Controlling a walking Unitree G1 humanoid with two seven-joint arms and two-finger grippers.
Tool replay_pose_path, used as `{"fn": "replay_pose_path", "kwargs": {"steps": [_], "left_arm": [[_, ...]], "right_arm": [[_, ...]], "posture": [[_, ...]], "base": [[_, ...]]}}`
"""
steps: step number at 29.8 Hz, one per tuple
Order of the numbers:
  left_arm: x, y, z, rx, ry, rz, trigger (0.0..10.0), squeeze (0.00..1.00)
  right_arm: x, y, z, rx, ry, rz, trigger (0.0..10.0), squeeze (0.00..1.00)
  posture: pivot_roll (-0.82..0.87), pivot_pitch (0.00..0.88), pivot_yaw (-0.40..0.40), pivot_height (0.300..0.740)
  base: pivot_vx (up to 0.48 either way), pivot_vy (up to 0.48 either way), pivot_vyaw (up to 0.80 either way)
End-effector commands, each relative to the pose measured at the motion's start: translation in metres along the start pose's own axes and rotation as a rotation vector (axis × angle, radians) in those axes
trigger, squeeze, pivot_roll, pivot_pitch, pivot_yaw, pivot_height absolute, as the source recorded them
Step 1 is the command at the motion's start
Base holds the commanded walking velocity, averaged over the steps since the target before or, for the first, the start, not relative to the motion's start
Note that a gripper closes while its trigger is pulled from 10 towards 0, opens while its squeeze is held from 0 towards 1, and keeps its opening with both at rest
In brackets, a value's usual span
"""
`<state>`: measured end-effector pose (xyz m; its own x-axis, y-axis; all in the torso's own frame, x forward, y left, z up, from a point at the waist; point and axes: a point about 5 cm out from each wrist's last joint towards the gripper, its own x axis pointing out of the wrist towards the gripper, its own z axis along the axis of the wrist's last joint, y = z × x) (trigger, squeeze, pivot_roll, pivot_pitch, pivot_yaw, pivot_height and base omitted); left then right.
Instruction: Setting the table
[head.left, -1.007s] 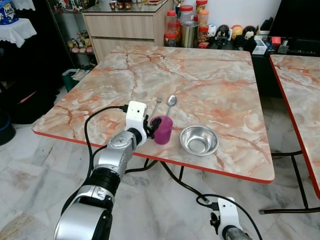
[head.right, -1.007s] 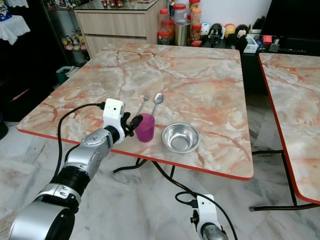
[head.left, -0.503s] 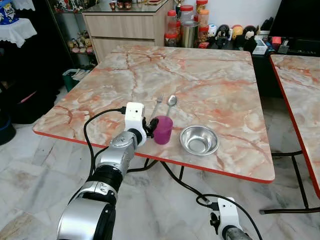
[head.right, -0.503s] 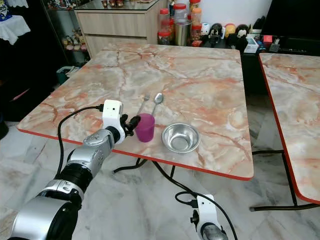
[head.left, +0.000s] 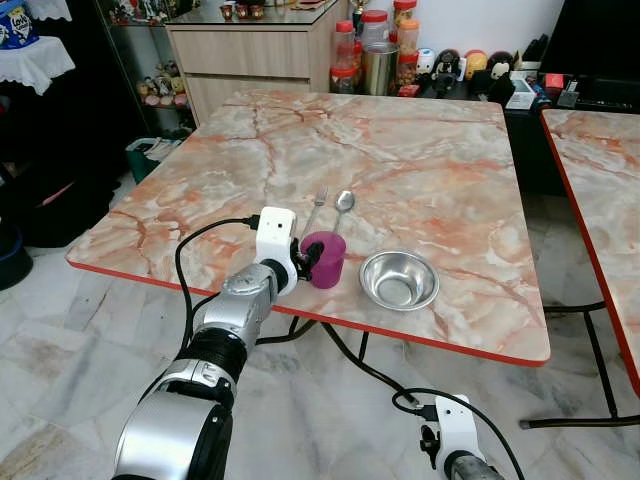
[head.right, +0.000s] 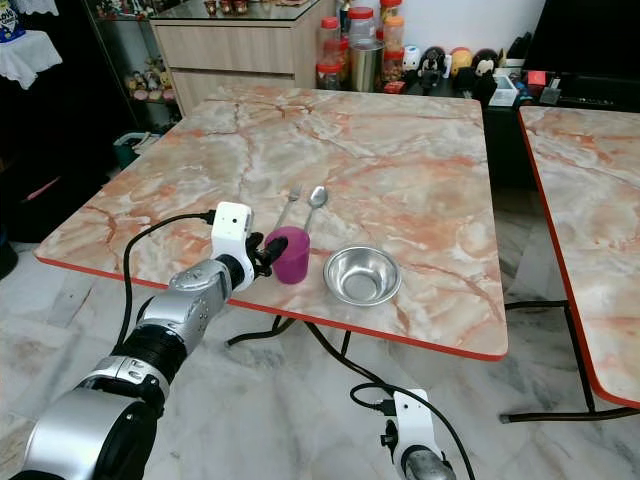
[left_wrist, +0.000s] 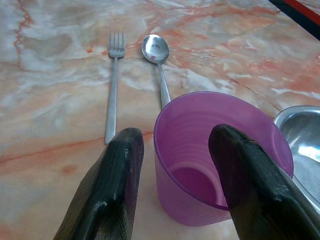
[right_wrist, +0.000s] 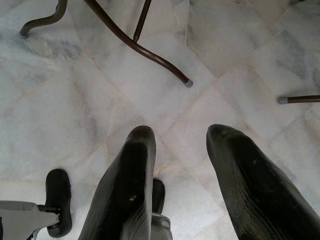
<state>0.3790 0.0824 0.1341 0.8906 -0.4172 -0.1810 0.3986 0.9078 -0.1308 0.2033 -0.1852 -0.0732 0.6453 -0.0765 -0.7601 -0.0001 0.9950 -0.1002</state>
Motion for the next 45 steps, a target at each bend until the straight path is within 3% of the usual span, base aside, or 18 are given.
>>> {"fn": "replay_pose_path", "kwargs": {"steps": [1,2,23,32,34,36,38,39,40,41,43,45], "left_arm": [[0.002,-0.002,0.002,0.042,0.024,-0.013,2.2,0.0],[0.002,-0.003,0.003,0.052,0.025,-0.02,0.0,0.0],[0.001,0.002,0.004,0.063,0.018,-0.016,0.0,0.0],[-0.01,0.022,0.005,-0.037,-0.045,0.031,0.0,0.0],[-0.015,0.027,0.012,-0.109,-0.125,0.021,0.0,0.0],[-0.023,0.033,0.032,-0.2,-0.299,0.006,0.0,0.0],[-0.023,0.033,0.032,-0.2,-0.299,0.006,0.0,0.0],[-0.027,0.036,0.042,-0.207,-0.379,0.021,3.6,0.0],[-0.03,0.038,0.048,-0.203,-0.424,0.036,9.3,0.0],[-0.033,0.039,0.052,-0.198,-0.468,0.05,10.0,0.0],[-0.034,0.042,0.053,-0.181,-0.477,0.085,10.0,0.0],[-0.037,0.049,0.048,-0.058,-0.466,0.198,10.0,0.0]], "right_arm": [[0.0,0.001,-0.002,0.009,0.004,-0.004,10.0,0.0],[0.0,0.001,-0.002,0.009,0.004,-0.005,10.0,0.0],[0.0,0.0,-0.002,0.012,0.007,-0.008,10.0,0.0],[0.0,-0.001,-0.001,0.012,0.005,-0.008,10.0,0.0],[0.0,-0.001,-0.001,0.01,0.003,-0.007,10.0,0.0],[0.0,-0.002,0.0,0.009,0.002,-0.007,10.0,0.0],[0.0,-0.002,0.0,0.009,0.002,-0.007,10.0,0.0],[0.0,-0.002,0.0,0.008,0.003,-0.007,10.0,0.0],[0.0,-0.002,0.0,0.007,0.003,-0.007,10.0,0.0],[0.0,-0.003,0.0,0.006,0.003,-0.007,10.0,0.0],[0.0,-0.003,0.0,0.006,0.003,-0.006,10.0,0.0],[0.0,-0.003,0.001,0.007,0.001,-0.005,10.0,0.0]], "posture": [[0.03,0.0,0.065,0.74],[0.03,0.0,0.065,0.74],[0.03,0.0,0.066,0.74],[0.03,0.0,0.062,0.74],[0.03,0.0,0.057,0.74],[0.03,0.0,0.052,0.74],[0.03,0.0,0.052,0.74],[0.03,0.0,0.045,0.74],[0.03,0.0,0.044,0.74],[0.04,0.0,0.042,0.74],[0.03,0.0,0.042,0.74],[0.04,0.0,0.039,0.74]], "base": [[0.0,0.0,0.0],[0.0,0.0,0.0],[0.0,0.0,0.0],[0.0,0.0,0.0],[0.0,0.0,0.0],[0.0,0.0,0.0],[0.0,0.0,0.0],[0.0,0.0,0.0],[0.0,0.0,0.0],[0.0,0.0,0.0],[0.0,0.0,0.0],[0.0,0.0,0.0]]}}
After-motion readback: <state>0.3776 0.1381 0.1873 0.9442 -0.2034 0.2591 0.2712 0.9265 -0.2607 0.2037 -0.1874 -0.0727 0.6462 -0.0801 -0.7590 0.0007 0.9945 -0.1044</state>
